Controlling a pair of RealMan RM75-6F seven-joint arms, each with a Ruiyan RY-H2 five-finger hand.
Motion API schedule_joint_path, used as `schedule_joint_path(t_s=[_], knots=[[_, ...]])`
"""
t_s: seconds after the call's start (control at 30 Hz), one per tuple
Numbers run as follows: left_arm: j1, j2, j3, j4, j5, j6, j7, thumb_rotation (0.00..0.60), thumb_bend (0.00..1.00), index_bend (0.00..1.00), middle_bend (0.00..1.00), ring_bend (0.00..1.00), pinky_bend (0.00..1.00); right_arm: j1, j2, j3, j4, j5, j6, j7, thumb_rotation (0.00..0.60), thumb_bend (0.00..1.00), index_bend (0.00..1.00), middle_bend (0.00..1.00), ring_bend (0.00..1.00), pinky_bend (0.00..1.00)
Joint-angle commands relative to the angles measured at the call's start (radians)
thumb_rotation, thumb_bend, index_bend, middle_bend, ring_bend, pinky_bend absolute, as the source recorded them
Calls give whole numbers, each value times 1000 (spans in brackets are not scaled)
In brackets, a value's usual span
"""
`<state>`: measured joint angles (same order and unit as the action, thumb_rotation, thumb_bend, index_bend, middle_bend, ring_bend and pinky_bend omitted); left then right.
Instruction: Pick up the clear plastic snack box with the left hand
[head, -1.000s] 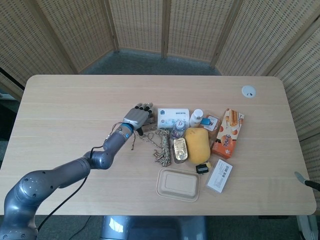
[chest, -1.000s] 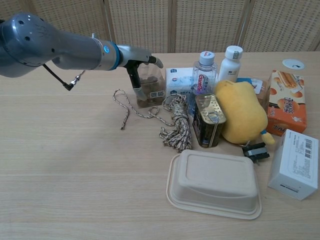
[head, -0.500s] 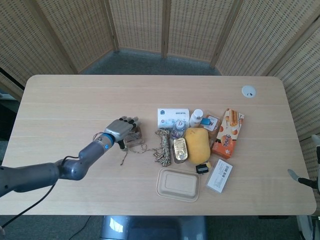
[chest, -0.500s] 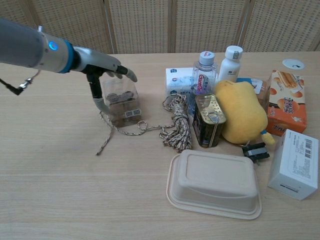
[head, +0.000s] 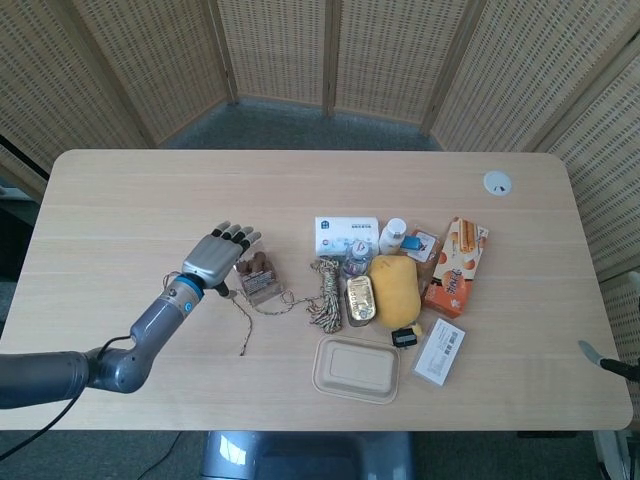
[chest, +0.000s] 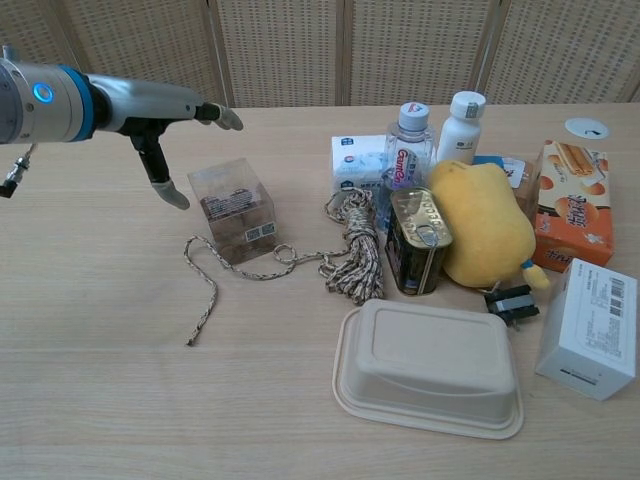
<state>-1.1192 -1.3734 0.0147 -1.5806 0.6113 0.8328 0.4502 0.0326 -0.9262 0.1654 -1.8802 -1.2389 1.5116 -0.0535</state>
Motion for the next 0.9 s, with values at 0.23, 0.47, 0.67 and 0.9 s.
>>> schedule_joint_path(t_s=[0.23,0.47,0.67,0.9], knots=[[15,-39,2,21,10,-6,39,600,208,0,0,0,0,-7,-1,1,7,-8,9,11,557,4,0,0,0,0],[29,-54,4,45,13,-12,50,600,206,0,0,0,0,-9,-3,3,6,-7,11,13,554,3,0,0,0,0],[23,-98,-26,126,26,-43,40,600,206,0,0,0,0,-12,-5,4,8,-6,15,13,552,3,0,0,0,0],[-9,-149,-49,236,63,-141,27,600,207,0,0,0,0,-25,1,6,5,-2,32,12,555,4,0,0,0,0]])
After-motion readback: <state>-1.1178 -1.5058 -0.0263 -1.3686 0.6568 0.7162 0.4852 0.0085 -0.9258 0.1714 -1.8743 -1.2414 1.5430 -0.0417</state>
